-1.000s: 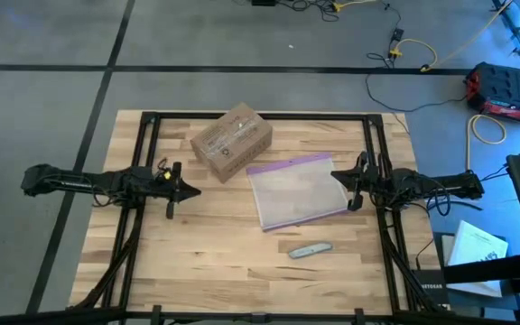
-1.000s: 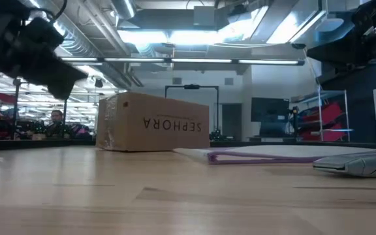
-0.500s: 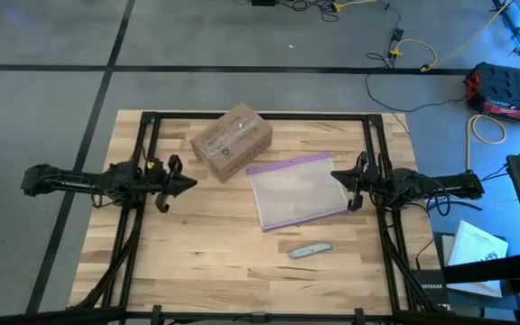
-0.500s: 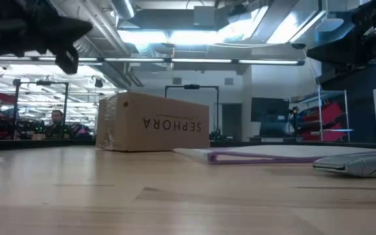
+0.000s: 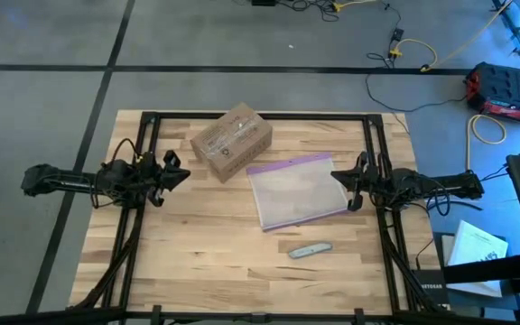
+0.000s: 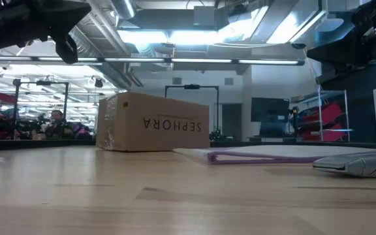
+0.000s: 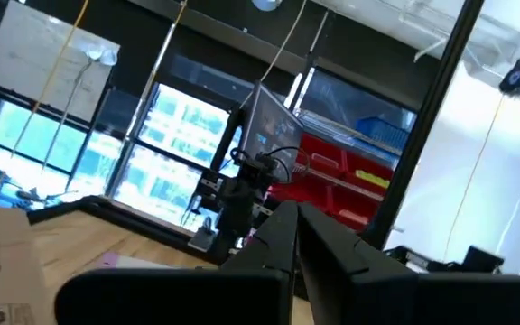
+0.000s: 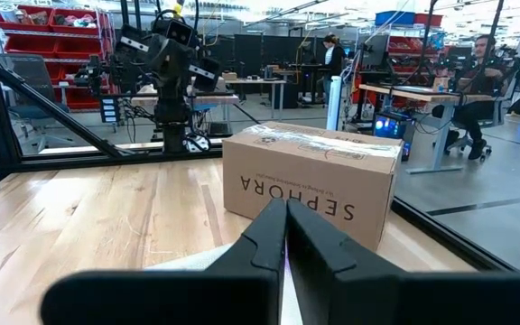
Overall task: Unpack boxes
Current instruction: Put the cutter on the zip bag
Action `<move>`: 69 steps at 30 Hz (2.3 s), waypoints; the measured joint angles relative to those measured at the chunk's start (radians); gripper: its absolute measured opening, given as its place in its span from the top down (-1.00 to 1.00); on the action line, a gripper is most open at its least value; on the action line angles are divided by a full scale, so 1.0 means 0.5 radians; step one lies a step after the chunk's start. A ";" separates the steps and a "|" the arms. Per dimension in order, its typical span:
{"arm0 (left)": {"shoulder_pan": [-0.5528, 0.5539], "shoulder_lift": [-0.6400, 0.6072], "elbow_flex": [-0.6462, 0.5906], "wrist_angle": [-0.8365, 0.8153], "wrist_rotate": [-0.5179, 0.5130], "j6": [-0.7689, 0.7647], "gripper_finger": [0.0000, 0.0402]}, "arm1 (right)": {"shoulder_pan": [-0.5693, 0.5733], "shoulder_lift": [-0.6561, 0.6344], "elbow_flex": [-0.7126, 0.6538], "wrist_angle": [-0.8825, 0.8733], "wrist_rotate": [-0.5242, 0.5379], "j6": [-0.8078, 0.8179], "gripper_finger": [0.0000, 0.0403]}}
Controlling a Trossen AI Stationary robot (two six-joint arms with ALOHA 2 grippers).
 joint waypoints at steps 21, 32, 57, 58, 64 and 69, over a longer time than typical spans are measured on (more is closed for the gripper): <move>0.000 0.010 0.002 -0.002 -0.152 0.247 1.00 | 0.000 0.000 0.000 -0.009 0.001 0.000 1.00; 0.042 0.155 0.164 -0.235 -0.634 -0.205 1.00 | 0.000 0.000 0.000 -0.048 0.001 0.000 1.00; 0.036 2.641 2.476 -0.804 0.076 0.698 0.57 | 0.000 0.000 0.000 -0.057 0.001 0.000 1.00; 0.031 2.698 2.487 -0.806 0.139 0.673 0.49 | 0.000 -0.001 -0.001 -0.057 0.001 0.000 1.00; -0.044 2.935 2.493 -0.798 0.191 0.622 -0.04 | 0.000 0.000 0.000 -0.058 0.001 0.000 1.00; -0.138 3.110 2.496 -0.722 0.187 0.636 -0.37 | 0.000 0.000 0.000 -0.057 0.001 0.000 1.00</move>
